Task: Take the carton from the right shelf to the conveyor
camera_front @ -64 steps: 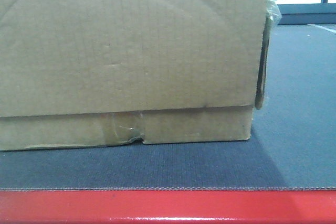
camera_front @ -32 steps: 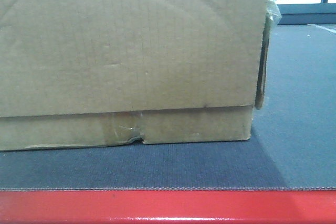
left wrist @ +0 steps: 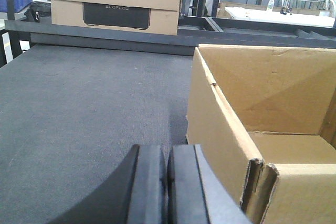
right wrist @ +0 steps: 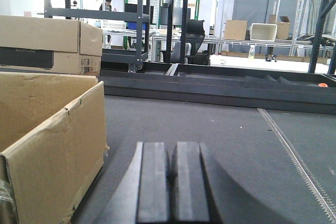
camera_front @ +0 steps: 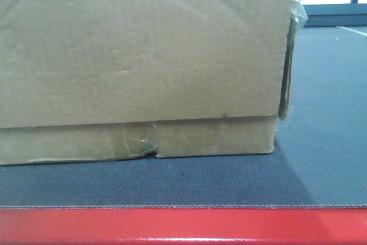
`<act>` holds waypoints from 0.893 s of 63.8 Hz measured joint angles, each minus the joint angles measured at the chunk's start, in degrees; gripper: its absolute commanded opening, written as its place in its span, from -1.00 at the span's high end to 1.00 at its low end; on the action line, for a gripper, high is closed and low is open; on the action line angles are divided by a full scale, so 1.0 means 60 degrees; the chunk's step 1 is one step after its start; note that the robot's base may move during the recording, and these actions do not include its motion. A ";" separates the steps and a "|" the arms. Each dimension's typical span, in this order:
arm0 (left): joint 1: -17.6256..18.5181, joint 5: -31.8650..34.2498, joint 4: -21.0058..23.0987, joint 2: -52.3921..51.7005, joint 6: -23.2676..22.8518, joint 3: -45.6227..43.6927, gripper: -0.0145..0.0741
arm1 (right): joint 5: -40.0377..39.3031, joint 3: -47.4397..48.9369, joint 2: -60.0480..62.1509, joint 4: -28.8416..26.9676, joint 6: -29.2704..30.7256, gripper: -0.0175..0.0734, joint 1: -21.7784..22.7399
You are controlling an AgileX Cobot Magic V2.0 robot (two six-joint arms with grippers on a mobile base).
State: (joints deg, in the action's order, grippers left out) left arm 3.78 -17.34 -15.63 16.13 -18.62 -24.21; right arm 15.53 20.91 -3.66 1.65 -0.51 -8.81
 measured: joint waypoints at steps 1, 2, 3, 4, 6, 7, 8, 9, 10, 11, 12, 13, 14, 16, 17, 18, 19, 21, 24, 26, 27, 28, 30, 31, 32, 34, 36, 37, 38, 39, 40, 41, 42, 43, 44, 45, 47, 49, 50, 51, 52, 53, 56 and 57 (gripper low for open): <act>0.0000 0.0000 0.0000 0.0000 0.0000 0.0000 0.64 | 0.0000 0.0000 0.0000 0.0000 0.0000 0.78 0.0000; 0.0000 0.0000 0.0000 0.0000 0.0000 0.0000 0.64 | 0.0000 0.0000 0.0000 0.0000 0.0000 0.78 0.0000; 0.0000 0.0000 0.0035 0.0000 0.0000 0.0000 0.64 | 0.0000 0.0000 0.0000 0.0000 0.0000 0.78 0.0000; 0.0000 0.0000 0.0108 0.0000 0.0000 0.0000 0.64 | 0.0000 0.0000 0.0000 0.0000 0.0000 0.78 0.0000; -0.0021 0.0000 0.0294 0.0000 0.0000 0.0000 0.64 | 0.0000 0.0000 0.0000 0.0000 0.0000 0.78 0.0000; -0.0021 0.0000 0.0368 -0.0026 0.0050 0.0000 0.64 | 0.0000 0.0000 0.0000 0.0000 0.0000 0.78 0.0000; -0.0042 0.0000 0.0460 -0.0024 0.0113 0.0007 0.64 | 0.0000 0.0000 0.0000 0.0000 0.0000 0.78 0.0000; -0.0041 0.0000 0.0564 -0.0052 0.0206 0.0024 0.64 | 0.0000 0.0000 0.0000 0.0000 0.0000 0.78 0.0000; -0.0060 0.0000 0.0665 -0.0073 0.0329 0.0022 0.64 | -0.0017 0.0000 0.0000 0.0000 0.0000 0.78 0.0000; -0.0086 0.0000 0.0858 -0.0142 0.0579 0.0045 0.64 | -0.0007 0.0000 0.0000 0.0000 0.0000 0.78 0.0000; -0.0108 0.0000 0.0999 -0.0189 0.0780 0.0067 0.64 | -0.0007 0.0000 0.0000 0.0000 0.0000 0.78 0.0000; -0.0155 0.0000 0.1159 -0.0245 0.1008 0.0086 0.64 | -0.0007 0.0000 0.0000 0.0000 0.0000 0.78 0.0000; -0.0176 0.0000 0.1406 -0.0338 0.1376 0.0144 0.64 | -0.0007 0.0000 0.0000 0.0000 0.0000 0.78 0.0000; -0.0279 0.0000 0.1741 -0.0526 0.1876 0.0227 0.64 | -0.0007 0.0000 0.0000 0.0000 0.0000 0.78 0.0000; -0.0320 0.0024 0.1963 -0.0611 0.2100 0.0276 0.64 | -0.0007 0.0000 0.0000 0.0000 0.0000 0.78 0.0000; -0.0389 0.0043 0.2095 -0.0744 0.2371 0.0365 0.64 | -0.0007 0.0000 0.0000 0.0000 0.0000 0.78 0.0000; -0.0434 0.0067 0.2247 -0.0837 0.2517 0.0435 0.64 | -0.0007 0.0000 0.0000 0.0000 0.0000 0.78 0.0000; -0.0551 0.0168 0.2405 -0.1069 0.2794 0.0644 0.64 | -0.0007 0.0000 0.0000 0.0000 0.0000 0.78 0.0000; -0.0667 0.0353 0.2520 -0.1354 0.3030 0.1015 0.64 | -0.0022 0.0000 0.0000 0.0000 0.0000 0.78 0.0000; -0.0750 0.0469 0.2604 -0.1554 0.3103 0.1262 0.64 | -0.0022 0.0000 0.0000 0.0000 0.0000 0.78 0.0000; -0.0779 0.0530 0.2604 -0.1711 0.3103 0.1391 0.64 | -0.0022 0.0000 0.0000 0.0000 0.0000 0.78 0.0000; -0.0799 0.0594 0.2604 -0.1817 0.3169 0.1524 0.64 | -0.0022 0.0000 0.0000 0.0000 0.0000 0.78 0.0000; -0.0845 0.0745 0.2659 -0.2027 0.3192 0.1875 0.64 | -0.0022 0.0000 0.0000 0.0000 0.0000 0.78 0.0000; -0.0865 0.0886 0.2674 -0.2230 0.3237 0.2094 0.64 | -0.0022 0.0000 0.0000 0.0000 0.0000 0.78 0.0000; -0.0861 0.1002 0.2674 -0.2321 0.3257 0.2311 0.64 | -0.0022 0.0000 0.0000 0.0000 0.0000 0.78 0.0000; -0.0886 0.1233 0.2699 -0.2521 0.3275 0.2742 0.64 | -0.0022 0.0000 0.0000 0.0000 0.0000 0.78 0.0000; -0.0907 0.1459 0.2704 -0.2587 0.3274 0.3097 0.64 | -0.0022 0.0000 0.0000 0.0000 0.0000 0.78 0.0000; -0.0907 0.1634 0.2704 -0.2606 0.3274 0.3233 0.64 | -0.0022 0.0000 0.0000 0.0000 0.0000 0.78 0.0000; -0.0907 0.1754 0.2721 -0.2602 0.3274 0.3370 0.64 | -0.0041 0.0000 0.0000 0.0000 0.0000 0.78 0.0000; -0.0907 0.1872 0.2721 -0.2611 0.3293 0.3503 0.64 | -0.0041 0.0000 0.0000 0.0000 0.0000 0.78 0.0000; -0.0928 0.1984 0.2721 -0.2627 0.3292 0.3623 0.64 | -0.0041 0.0000 0.0000 0.0000 0.0000 0.78 0.0000; -0.0928 0.2075 0.2721 -0.2627 0.3292 0.3773 0.64 | -0.0041 0.0000 0.0000 0.0000 0.0000 0.78 0.0000; -0.0928 0.2169 0.2721 -0.2627 0.3292 0.3848 0.64 | -0.0041 0.0000 0.0000 0.0000 0.0000 0.78 0.0000; -0.0928 0.2262 0.2741 -0.2627 0.3292 0.3934 0.64 | -0.0041 0.0000 0.0000 0.0000 0.0000 0.78 0.0000; -0.0928 0.2283 0.2741 -0.2627 0.3292 0.3968 0.64 | -0.0041 0.0000 0.0000 0.0000 0.0000 0.78 0.0000; -0.0928 0.2300 0.2741 -0.2627 0.3292 0.3976 0.64 | -0.0041 0.0000 0.0000 0.0000 0.0000 0.78 0.0000; -0.0928 0.2339 0.2741 -0.2627 0.3292 0.4000 0.64 | -0.0041 0.0000 0.0000 0.0000 0.0000 0.78 0.0000; -0.0928 0.2368 0.2741 -0.2627 0.3292 0.4022 0.64 | -0.0041 0.0000 0.0000 0.0000 0.0000 0.78 0.0000; -0.0928 0.2363 0.2741 -0.2627 0.3295 0.4022 0.64 | -0.0041 0.0000 0.0000 0.0000 0.0000 0.78 0.0000; -0.0928 0.2391 0.2741 -0.2627 0.3295 0.4034 0.64 | -0.0041 0.0000 0.0000 0.0000 0.0000 0.78 0.0000; -0.0928 0.2432 0.2741 -0.2627 0.3295 0.4034 0.64 | -0.0041 0.0000 0.0000 0.0000 0.0000 0.78 0.0000; -0.0928 0.2474 0.2741 -0.2627 0.3295 0.4026 0.64 | -0.0041 0.0000 0.0000 0.0000 0.0017 0.78 0.0000; -0.0945 0.2500 0.2757 -0.2627 0.3313 0.4043 0.64 | -0.0041 0.0000 0.0000 0.0000 0.0007 0.78 0.0000; -0.0945 0.2500 0.2757 -0.2627 0.3313 0.4043 0.64 | -0.0041 0.0000 0.0000 0.0000 0.0007 0.78 0.0000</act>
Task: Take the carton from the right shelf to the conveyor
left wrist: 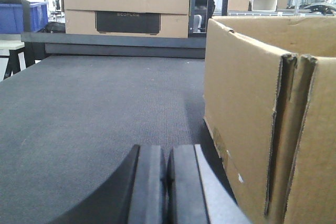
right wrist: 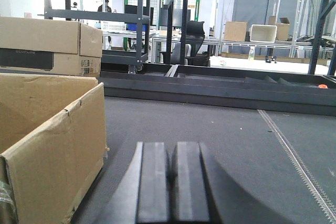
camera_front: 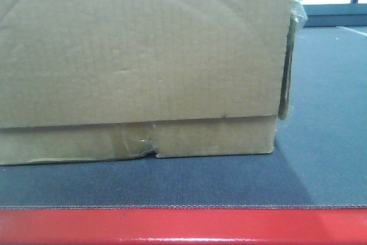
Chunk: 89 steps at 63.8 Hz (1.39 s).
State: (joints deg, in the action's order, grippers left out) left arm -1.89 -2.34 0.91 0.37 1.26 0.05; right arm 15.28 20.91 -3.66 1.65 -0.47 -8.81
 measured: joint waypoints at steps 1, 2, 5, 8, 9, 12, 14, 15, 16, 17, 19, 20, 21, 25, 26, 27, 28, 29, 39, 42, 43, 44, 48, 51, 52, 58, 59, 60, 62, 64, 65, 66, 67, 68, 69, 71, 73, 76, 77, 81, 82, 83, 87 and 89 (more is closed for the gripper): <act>0.0000 0.0000 0.0000 0.0000 0.0000 0.0000 0.64 | 0.0000 0.0000 0.0000 0.0000 0.0000 0.78 0.0000; 0.0000 0.0015 0.0000 0.0000 0.0000 0.0000 0.64 | 0.0000 0.0000 0.0000 0.0000 0.0000 0.78 0.0000; 0.0000 0.0015 0.0000 0.0000 0.0018 0.0000 0.64 | 0.0000 0.0000 0.0000 0.0000 0.0000 0.78 0.0000; 0.0000 0.0015 0.0000 -0.0007 0.0018 0.0000 0.64 | 0.0000 0.0000 0.0000 0.0000 0.0000 0.78 0.0000; 0.0000 0.0015 0.0000 -0.0007 0.0018 0.0000 0.64 | 0.0000 0.0000 0.0000 0.0000 0.0000 0.78 0.0000; 0.0000 0.0015 0.0000 -0.0007 0.0018 0.0004 0.64 | 0.0000 0.0000 0.0000 0.0000 0.0000 0.78 0.0000; 0.0000 0.0015 0.0000 -0.0007 0.0018 0.0004 0.64 | 0.0000 0.0000 0.0000 0.0000 0.0000 0.78 0.0000; 0.0000 0.0015 0.0000 -0.0007 0.0018 0.0004 0.64 | 0.0000 0.0000 0.0000 0.0000 0.0000 0.78 0.0000; 0.0000 0.0015 0.0000 -0.0007 0.0018 0.0004 0.64 | 0.0000 0.0000 0.0000 0.0000 0.0000 0.78 0.0000; 0.0000 0.0015 0.0000 -0.0007 0.0018 0.0004 0.64 | 0.0000 0.0000 0.0000 0.0000 0.0000 0.78 0.0000; 0.0000 0.0015 0.0000 -0.0007 0.0018 0.0004 0.64 | 0.0000 0.0000 0.0000 0.0000 0.0000 0.78 0.0000; 0.0000 0.0015 0.0000 -0.0007 0.0018 0.0004 0.64 | 0.0000 0.0000 0.0000 0.0000 0.0000 0.78 0.0000; 0.0000 0.0015 0.0000 -0.0007 0.0018 0.0004 0.64 | 0.0000 0.0000 0.0000 0.0000 0.0000 0.78 0.0000; 0.0000 0.0015 0.0000 -0.0007 0.0018 0.0004 0.64 | 0.0000 0.0000 0.0000 0.0000 0.0000 0.78 0.0000; 0.0000 0.0015 0.0000 -0.0007 0.0018 0.0004 0.64 | 0.0000 0.0000 0.0000 0.0000 0.0000 0.78 0.0000; 0.0000 0.0015 0.0000 -0.0007 0.0018 0.0004 0.64 | 0.0000 0.0000 0.0000 0.0000 0.0000 0.78 0.0000; 0.0000 0.0015 0.0000 -0.0007 0.0018 0.0004 0.64 | 0.0000 0.0000 0.0000 0.0000 0.0000 0.78 0.0000; 0.0000 0.0015 0.0000 -0.0007 0.0018 0.0004 0.64 | 0.0000 0.0000 0.0000 0.0000 0.0000 0.78 0.0000; 0.0000 0.0015 0.0000 -0.0007 0.0018 0.0004 0.64 | 0.0000 0.0000 0.0000 0.0000 0.0000 0.78 0.0000; 0.0000 0.0021 0.0000 -0.0007 0.0018 0.0004 0.64 | 0.0000 0.0000 0.0000 0.0000 0.0000 0.78 0.0000; 0.0000 0.0021 0.0000 -0.0007 0.0018 0.0004 0.64 | 0.0000 0.0000 0.0000 0.0000 0.0000 0.78 0.0000; 0.0000 0.0021 0.0000 -0.0007 0.0018 0.0004 0.64 | 0.0000 0.0000 0.0000 0.0000 0.0000 0.78 0.0000; 0.0000 0.0021 0.0000 -0.0007 0.0018 0.0004 0.64 | 0.0000 0.0000 0.0000 0.0000 0.0000 0.78 0.0000; 0.0000 0.0021 0.0000 -0.0007 0.0018 0.0004 0.64 | 0.0000 0.0000 0.0000 -0.0018 0.0000 0.78 0.0047; 0.0000 0.0021 0.0000 -0.0007 0.0018 0.0004 0.64 | 0.0000 0.0000 0.0000 -0.0018 0.0000 0.78 0.0076; 0.0000 0.0021 0.0000 -0.0007 0.0018 0.0004 0.64 | 0.0000 -0.0018 0.0000 -0.0018 0.0000 0.78 0.0411; 0.0000 0.0021 0.0000 -0.0007 0.0018 0.0004 0.64 | 0.0019 -0.0018 0.0000 -0.0018 0.0000 0.78 0.0523; 0.0000 0.0021 0.0000 -0.0007 0.0018 0.0004 0.64 | 0.0019 -0.0018 0.0000 -0.0040 0.0000 0.78 0.0601; 0.0000 0.0021 0.0000 -0.0007 0.0018 0.0004 0.64 | 0.0019 -0.0080 0.0000 -0.0063 0.0000 0.78 0.0802; 0.0000 0.0021 0.0000 -0.0007 0.0018 0.0004 0.64 | 0.0019 -0.0164 0.0000 -0.0102 0.0000 0.78 0.0998; 0.0000 0.0021 0.0000 -0.0007 0.0018 0.0004 0.64 | 0.0019 -0.0213 0.0000 -0.0102 0.0000 0.78 0.1072; 0.0000 0.0021 0.0000 -0.0007 0.0018 0.0004 0.64 | 0.0019 -0.0269 0.0000 -0.0138 0.0000 0.78 0.1145; 0.0000 0.0021 0.0000 -0.0007 0.0018 0.0004 0.64 | 0.0019 -0.0333 0.0000 -0.0161 0.0000 0.78 0.1219; 0.0000 0.0021 0.0000 -0.0007 0.0018 0.0004 0.64 | 0.0000 -0.0405 0.0005 -0.0180 0.0000 0.78 0.1293; 0.0000 0.0021 0.0000 -0.0007 0.0018 0.0004 0.64 | -0.0001 -0.0486 0.0023 -0.0206 0.0000 0.78 0.1364; 0.0000 0.0021 0.0000 -0.0007 0.0018 0.0004 0.64 | -0.0024 -0.0716 0.0022 -0.0275 0.0000 0.78 0.1516; 0.0000 0.0021 0.0000 -0.0007 0.0018 0.0004 0.64 | -0.0064 -0.0983 0.0022 -0.0429 0.0000 0.78 0.1640; 0.0000 0.0021 0.0000 -0.0007 0.0018 0.0004 0.64 | -0.0182 -0.1344 0.0040 -0.0558 0.0000 0.78 0.1743; 0.0000 0.0021 0.0000 -0.0007 0.0018 0.0004 0.64 | -0.0225 -0.1473 0.0062 -0.0604 0.0000 0.78 0.1774; 0.0000 0.0021 0.0000 -0.0007 0.0018 0.0004 0.64 | -0.0436 -0.2050 0.0180 -0.0743 0.0000 0.78 0.1864; 0.0000 0.0021 0.0000 -0.0007 0.0018 0.0004 0.64 | -0.0495 -0.2233 0.0202 -0.0765 0.0000 0.78 0.1886; 0.0000 0.0021 0.0000 -0.0007 0.0018 0.0004 0.64 | -0.0546 -0.2357 0.0252 -0.0799 0.0000 0.78 0.1886; 0.0000 0.0021 0.0000 -0.0007 0.0018 0.0004 0.64 | -0.0816 -0.2853 0.0453 -0.0884 0.0000 0.78 0.1886; 0.0000 0.0021 0.0000 -0.0007 0.0018 0.0004 0.64 | -0.0932 -0.3049 0.0493 -0.0903 0.0000 0.78 0.1886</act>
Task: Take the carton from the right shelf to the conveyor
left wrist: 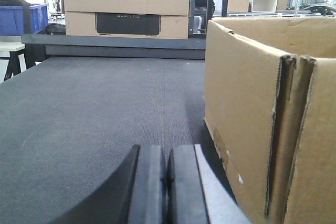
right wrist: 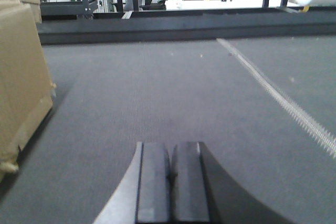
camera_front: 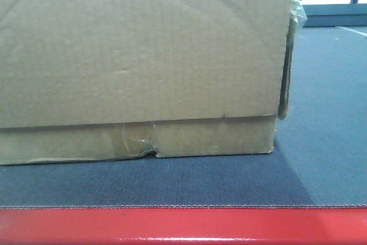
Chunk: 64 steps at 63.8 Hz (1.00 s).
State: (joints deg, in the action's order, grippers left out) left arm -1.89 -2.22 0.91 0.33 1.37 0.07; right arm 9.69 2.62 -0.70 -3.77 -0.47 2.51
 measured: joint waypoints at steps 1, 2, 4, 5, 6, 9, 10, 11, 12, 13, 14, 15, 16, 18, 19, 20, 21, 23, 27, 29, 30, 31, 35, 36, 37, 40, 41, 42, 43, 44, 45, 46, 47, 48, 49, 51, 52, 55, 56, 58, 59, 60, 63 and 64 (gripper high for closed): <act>0.0000 0.0000 0.0000 0.0000 0.0000 0.0000 0.64 | -0.0066 -0.0132 0.0023 -0.0016 0.0000 0.78 0.0000; 0.0000 0.0000 0.0000 0.0000 0.0000 0.0000 0.64 | -0.0094 -0.0207 0.0038 -0.0035 0.0000 0.78 0.0000; 0.0000 0.0000 0.0000 0.0000 0.0000 0.0000 0.64 | -0.0182 -0.0344 0.0038 -0.0035 0.0000 0.78 0.0000; 0.0000 0.0018 0.0000 0.0000 0.0000 0.0000 0.64 | -0.0211 -0.0366 0.0038 -0.0035 0.0000 0.78 0.0000; 0.0000 0.0017 0.0000 0.0000 0.0000 0.0000 0.64 | -0.0229 -0.0405 0.0038 -0.0035 0.0000 0.78 0.0000; 0.0000 0.0017 0.0000 0.0000 0.0000 0.0000 0.64 | -0.0249 -0.0429 0.0038 -0.0035 0.0000 0.78 0.0000; 0.0000 0.0017 0.0000 0.0000 0.0000 0.0000 0.64 | -0.0249 -0.0436 0.0038 -0.0035 0.0000 0.78 0.0000; 0.0000 0.0017 0.0000 0.0000 0.0000 0.0000 0.64 | -0.0249 -0.0436 0.0038 -0.0035 0.0000 0.78 0.0000; 0.0000 0.0017 0.0000 0.0000 0.0000 0.0000 0.64 | -0.0249 -0.0429 0.0038 -0.0035 0.0000 0.78 0.0000; 0.0000 0.0017 0.0000 0.0000 0.0000 0.0000 0.64 | -0.0265 -0.0429 0.0038 -0.0035 0.0000 0.78 0.0000; 0.0000 0.0017 0.0000 0.0000 0.0000 0.0000 0.64 | -0.0265 -0.0446 0.0038 -0.0035 0.0000 0.78 0.0000; 0.0000 0.0017 0.0000 0.0000 0.0000 0.0000 0.64 | -0.0265 -0.0446 0.0038 -0.0035 0.0000 0.78 0.0000; 0.0000 0.0017 0.0000 0.0000 0.0000 0.0000 0.64 | -0.0272 -0.0446 0.0038 -0.0035 0.0000 0.78 0.0000; 0.0000 0.0017 0.0000 0.0000 0.0000 0.0000 0.64 | -0.0306 -0.0446 0.0043 -0.0015 0.0000 0.78 0.0000; 0.0000 0.0017 0.0000 0.0000 0.0000 0.0000 0.64 | -0.0325 -0.0446 0.0060 -0.0015 0.0000 0.78 0.0000; 0.0000 0.0036 0.0000 0.0000 0.0000 0.0000 0.64 | -0.0326 -0.0446 0.0060 -0.0015 0.0000 0.78 0.0000; 0.0000 0.0036 0.0000 0.0000 0.0000 0.0000 0.64 | -0.0326 -0.0446 0.0060 -0.0015 0.0000 0.78 0.0000; 0.0000 0.0036 0.0000 0.0000 0.0000 0.0000 0.64 | -0.0326 -0.0446 0.0064 -0.0015 0.0000 0.78 0.0000; 0.0000 0.0036 0.0000 0.0000 0.0000 0.0000 0.64 | -0.0340 -0.0446 0.0080 0.0004 0.0000 0.78 0.0000; 0.0000 0.0036 0.0000 0.0000 0.0000 0.0000 0.64 | -0.0340 -0.0446 0.0080 0.0004 0.0000 0.78 0.0000; 0.0000 0.0036 0.0000 0.0000 0.0000 0.0000 0.64 | -0.0340 -0.0446 0.0080 0.0004 0.0000 0.78 0.0000; 0.0000 0.0036 0.0000 0.0000 0.0000 0.0000 0.64 | -0.0340 -0.0446 0.0080 0.0004 0.0000 0.78 0.0000; 0.0000 0.0036 0.0000 0.0000 0.0000 0.0000 0.64 | -0.0340 -0.0446 0.0080 0.0004 0.0000 0.78 0.0000; 0.0000 0.0036 0.0000 0.0000 0.0000 0.0000 0.64 | -0.0340 -0.0446 0.0080 0.0004 0.0000 0.78 0.0000; 0.0000 0.0036 0.0000 0.0000 0.0000 0.0000 0.64 | -0.0340 -0.0446 0.0080 0.0004 0.0000 0.78 0.0000; 0.0000 0.0036 0.0000 0.0000 0.0000 0.0000 0.64 | -0.0340 -0.0446 0.0080 0.0004 0.0000 0.78 0.0000; 0.0000 0.0036 0.0000 0.0000 0.0000 0.0000 0.64 | -0.0340 -0.0446 0.0080 0.0004 0.0000 0.78 0.0000; 0.0000 0.0036 0.0000 0.0000 0.0000 0.0000 0.64 | -0.0340 -0.0446 0.0080 0.0004 0.0018 0.78 0.0000; 0.0000 0.0036 0.0000 0.0000 0.0000 0.0000 0.64 | -0.0340 -0.0446 0.0080 0.0004 0.0018 0.78 0.0000; 0.0000 0.0036 0.0000 0.0000 0.0000 0.0000 0.64 | -0.0340 -0.0446 0.0080 0.0004 0.0018 0.78 0.0000; 0.0000 0.0036 0.0000 0.0000 0.0000 0.0000 0.64 | -0.0340 -0.0446 0.0080 0.0004 0.0018 0.78 0.0000; 0.0000 0.0036 0.0000 0.0000 0.0000 0.0000 0.64 | -0.0340 -0.0446 0.0080 0.0004 0.0018 0.78 0.0000; 0.0000 0.0036 0.0000 0.0000 0.0000 0.0000 0.64 | -0.0340 -0.0446 0.0080 0.0004 0.0018 0.78 0.0000; 0.0000 0.0036 0.0000 0.0000 0.0000 0.0000 0.64 | -0.0340 -0.0446 0.0080 0.0004 0.0018 0.78 0.0000; 0.0000 0.0036 0.0000 0.0000 0.0000 0.0000 0.64 | -0.0340 -0.0446 0.0080 0.0004 0.0018 0.78 0.0000; 0.0000 0.0036 0.0000 0.0000 0.0000 0.0000 0.64 | -0.0340 -0.0446 0.0080 0.0004 0.0018 0.78 0.0000; 0.0000 0.0036 0.0000 0.0000 0.0000 0.0000 0.64 | -0.0340 -0.0446 0.0080 0.0004 0.0018 0.78 0.0000; 0.0000 0.0036 0.0000 0.0000 0.0000 0.0000 0.64 | -0.0340 -0.0446 0.0080 0.0004 0.0018 0.78 0.0000; 0.0000 0.0036 0.0000 0.0000 0.0000 0.0000 0.64 | -0.0340 -0.0446 0.0080 0.0004 0.0018 0.78 0.0000; 0.0000 0.0036 0.0000 0.0000 0.0000 0.0000 0.64 | -0.0340 -0.0446 0.0080 0.0004 0.0018 0.78 0.0000; 0.0000 0.0036 0.0000 0.0000 0.0000 0.0000 0.64 | -0.0340 -0.0446 0.0080 0.0004 0.0018 0.78 0.0000; 0.0000 0.0036 0.0000 0.0000 0.0000 0.0000 0.64 | -0.0340 -0.0446 0.0080 0.0004 0.0018 0.78 0.0000; 0.0000 0.0036 0.0000 0.0000 0.0000 0.0000 0.64 | -0.0340 -0.0446 0.0080 0.0004 0.0018 0.78 0.0000; 0.0000 0.0036 0.0000 0.0000 0.0000 0.0000 0.64 | -0.0340 -0.0446 0.0080 0.0004 0.0018 0.78 0.0000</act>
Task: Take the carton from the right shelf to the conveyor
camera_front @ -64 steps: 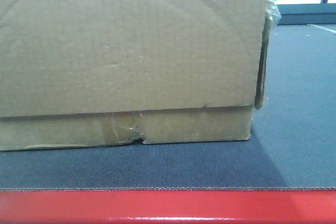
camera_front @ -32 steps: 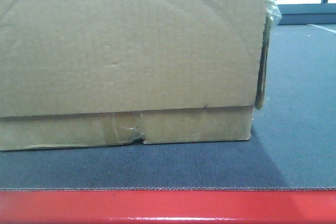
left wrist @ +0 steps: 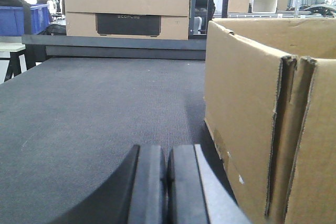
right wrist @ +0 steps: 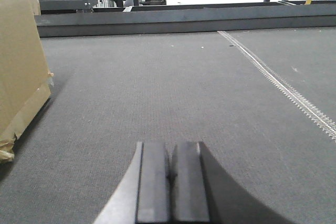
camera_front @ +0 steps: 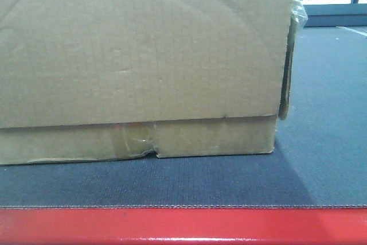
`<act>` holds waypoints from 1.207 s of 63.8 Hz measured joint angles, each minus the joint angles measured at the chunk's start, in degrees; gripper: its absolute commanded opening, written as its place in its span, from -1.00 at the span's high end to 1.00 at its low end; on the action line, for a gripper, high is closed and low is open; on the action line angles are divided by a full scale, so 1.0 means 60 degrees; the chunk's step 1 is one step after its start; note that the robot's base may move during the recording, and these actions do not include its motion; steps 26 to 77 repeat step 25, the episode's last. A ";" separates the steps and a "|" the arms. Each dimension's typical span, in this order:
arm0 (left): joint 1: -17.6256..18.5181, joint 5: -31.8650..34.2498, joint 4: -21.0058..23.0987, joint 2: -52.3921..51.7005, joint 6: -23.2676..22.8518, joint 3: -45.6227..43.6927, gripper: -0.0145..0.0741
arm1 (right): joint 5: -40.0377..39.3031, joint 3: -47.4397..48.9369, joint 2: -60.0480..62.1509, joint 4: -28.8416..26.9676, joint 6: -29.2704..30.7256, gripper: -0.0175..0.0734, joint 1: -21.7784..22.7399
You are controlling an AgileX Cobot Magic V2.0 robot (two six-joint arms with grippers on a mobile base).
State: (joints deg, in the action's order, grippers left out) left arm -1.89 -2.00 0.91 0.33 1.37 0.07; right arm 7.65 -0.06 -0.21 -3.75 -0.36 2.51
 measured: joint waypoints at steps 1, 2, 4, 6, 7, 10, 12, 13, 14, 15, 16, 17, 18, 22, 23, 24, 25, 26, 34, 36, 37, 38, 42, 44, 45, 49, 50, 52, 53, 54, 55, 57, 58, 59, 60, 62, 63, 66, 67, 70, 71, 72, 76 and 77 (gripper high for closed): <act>0.0000 0.0000 0.0000 0.0000 0.0000 0.0000 0.64 | 0.0000 0.0000 0.0000 0.0000 0.0000 0.78 0.0000; 0.0000 0.0000 0.0000 0.0000 0.0000 0.0000 0.64 | 0.0000 0.0000 0.0000 0.0000 0.0000 0.78 0.0000; 0.0000 0.0000 0.0000 0.0000 0.0000 0.0000 0.64 | 0.0000 0.0000 0.0000 0.0000 0.0000 0.78 0.0000; 0.0000 0.0000 0.0000 0.0000 0.0000 0.0000 0.64 | 0.0000 0.0000 0.0000 0.0000 0.0000 0.78 0.0000; 0.0000 0.0000 0.0000 0.0000 0.0000 0.0000 0.64 | 0.0000 0.0000 0.0000 0.0000 0.0000 0.78 0.0000; 0.0000 0.0000 0.0000 0.0000 0.0000 0.0000 0.64 | 0.0000 0.0000 0.0000 0.0000 0.0000 0.78 0.0000; 0.0000 0.0000 0.0000 0.0000 0.0000 0.0000 0.64 | 0.0000 0.0000 0.0000 0.0000 0.0000 0.78 0.0000; 0.0000 0.0000 0.0000 0.0000 0.0000 0.0000 0.64 | 0.0000 0.0000 0.0000 0.0000 0.0000 0.78 0.0000; 0.0000 0.0000 0.0000 0.0000 0.0000 0.0000 0.64 | 0.0000 0.0000 0.0000 0.0000 0.0000 0.78 0.0000; 0.0000 0.0000 0.0000 0.0000 0.0000 0.0000 0.64 | 0.0000 0.0000 0.0000 0.0000 0.0000 0.78 0.0000; 0.0000 0.0000 0.0000 0.0000 0.0000 0.0000 0.64 | 0.0000 0.0000 0.0000 0.0000 0.0000 0.78 0.0000; 0.0000 0.0000 0.0000 0.0000 0.0000 0.0000 0.64 | 0.0000 0.0000 0.0000 0.0000 0.0000 0.78 0.0000; 0.0000 0.0000 0.0000 0.0000 0.0000 0.0000 0.64 | 0.0000 0.0000 0.0000 0.0000 0.0000 0.78 0.0000; 0.0000 0.0000 0.0000 0.0000 0.0000 0.0000 0.64 | 0.0000 0.0000 0.0000 0.0000 0.0000 0.78 0.0000; 0.0000 0.0000 0.0000 0.0000 0.0000 0.0000 0.64 | 0.0000 0.0000 0.0000 0.0000 0.0000 0.78 0.0000; 0.0000 0.0000 0.0000 0.0000 0.0000 0.0000 0.64 | 0.0000 0.0000 0.0000 0.0000 0.0000 0.78 0.0000; 0.0000 0.0000 0.0000 0.0000 0.0000 0.0000 0.64 | 0.0000 0.0000 0.0000 0.0000 0.0000 0.78 0.0000; 0.0000 0.0000 0.0000 0.0000 0.0000 0.0000 0.64 | 0.0000 0.0000 0.0000 0.0000 0.0000 0.78 0.0000; 0.0000 0.0000 0.0000 0.0000 0.0000 0.0000 0.64 | 0.0000 0.0000 0.0000 0.0000 0.0000 0.78 0.0000; 0.0000 0.0000 0.0000 0.0000 0.0000 0.0000 0.64 | 0.0000 0.0000 0.0000 0.0000 0.0000 0.78 0.0000; 0.0000 0.0000 0.0000 0.0000 0.0000 0.0000 0.64 | 0.0000 0.0000 0.0000 0.0000 0.0000 0.78 0.0000; 0.0000 0.0000 0.0000 0.0000 0.0000 0.0000 0.64 | 0.0000 0.0000 0.0000 0.0000 0.0000 0.78 0.0000; 0.0000 0.0000 0.0000 0.0000 0.0000 0.0000 0.64 | 0.0000 0.0000 0.0000 0.0000 0.0000 0.78 0.0000; 0.0000 0.0000 0.0000 0.0000 0.0000 0.0000 0.64 | 0.0000 0.0000 0.0000 0.0000 0.0000 0.78 0.0000; 0.0000 0.0000 0.0000 0.0000 0.0000 0.0000 0.64 | 0.0000 0.0000 0.0000 0.0000 0.0000 0.78 0.0000; 0.0000 0.0000 0.0000 0.0000 0.0000 0.0000 0.64 | 0.0000 0.0000 0.0000 0.0000 0.0000 0.78 0.0000; 0.0000 0.0000 0.0000 0.0000 0.0000 0.0000 0.64 | 0.0000 0.0000 0.0000 0.0000 0.0000 0.78 0.0000; 0.0000 0.0000 0.0000 0.0000 0.0000 0.0000 0.64 | 0.0000 0.0000 0.0000 0.0000 0.0000 0.78 0.0000; 0.0000 0.0000 0.0000 0.0000 0.0000 0.0000 0.64 | 0.0000 0.0000 0.0000 0.0000 0.0000 0.78 0.0000; 0.0000 0.0000 0.0000 0.0000 0.0000 0.0000 0.64 | 0.0000 0.0000 0.0000 0.0000 0.0000 0.78 0.0000; 0.0000 0.0000 0.0000 0.0000 0.0000 0.0000 0.64 | 0.0000 0.0000 0.0000 0.0000 0.0000 0.78 0.0000; 0.0000 0.0000 0.0000 0.0000 0.0000 0.0000 0.64 | 0.0000 0.0000 0.0000 0.0000 0.0000 0.78 0.0000; 0.0000 0.0000 0.0000 0.0000 0.0000 0.0000 0.64 | 0.0000 0.0000 0.0000 0.0000 0.0000 0.78 0.0000; 0.0000 0.0000 0.0000 0.0000 0.0000 0.0000 0.64 | 0.0000 0.0000 0.0000 0.0000 0.0000 0.78 0.0000; 0.0000 0.0000 0.0000 0.0000 0.0000 0.0000 0.64 | 0.0000 0.0000 0.0000 0.0000 0.0000 0.78 0.0000; 0.0000 0.0000 0.0000 0.0000 0.0000 0.0000 0.64 | 0.0000 0.0000 0.0000 0.0000 0.0000 0.78 0.0000; 0.0000 0.0000 0.0000 0.0000 0.0000 0.0000 0.64 | 0.0000 0.0000 0.0000 0.0000 0.0000 0.78 0.0000; 0.0000 0.0000 0.0000 0.0000 0.0000 0.0000 0.64 | 0.0000 0.0000 0.0000 0.0000 0.0000 0.78 0.0000; 0.0000 0.0000 0.0000 0.0000 0.0000 0.0000 0.64 | 0.0000 0.0000 0.0000 0.0000 0.0000 0.78 0.0000; 0.0000 0.0000 0.0000 0.0000 0.0000 0.0000 0.64 | 0.0000 0.0000 0.0000 0.0000 0.0000 0.78 0.0000; 0.0000 0.0000 0.0000 0.0000 0.0000 0.0000 0.64 | 0.0000 0.0000 0.0000 0.0000 0.0000 0.78 0.0000; 0.0000 0.0000 0.0000 0.0000 0.0000 0.0000 0.64 | 0.0000 0.0000 0.0000 0.0000 0.0000 0.78 0.0000; 0.0000 0.0000 0.0000 0.0000 0.0000 0.0000 0.64 | 0.0000 0.0000 0.0000 0.0000 0.0000 0.78 0.0000; 0.0000 0.0000 0.0000 0.0000 0.0000 0.0000 0.64 | 0.0000 0.0000 0.0000 0.0000 0.0000 0.78 0.0000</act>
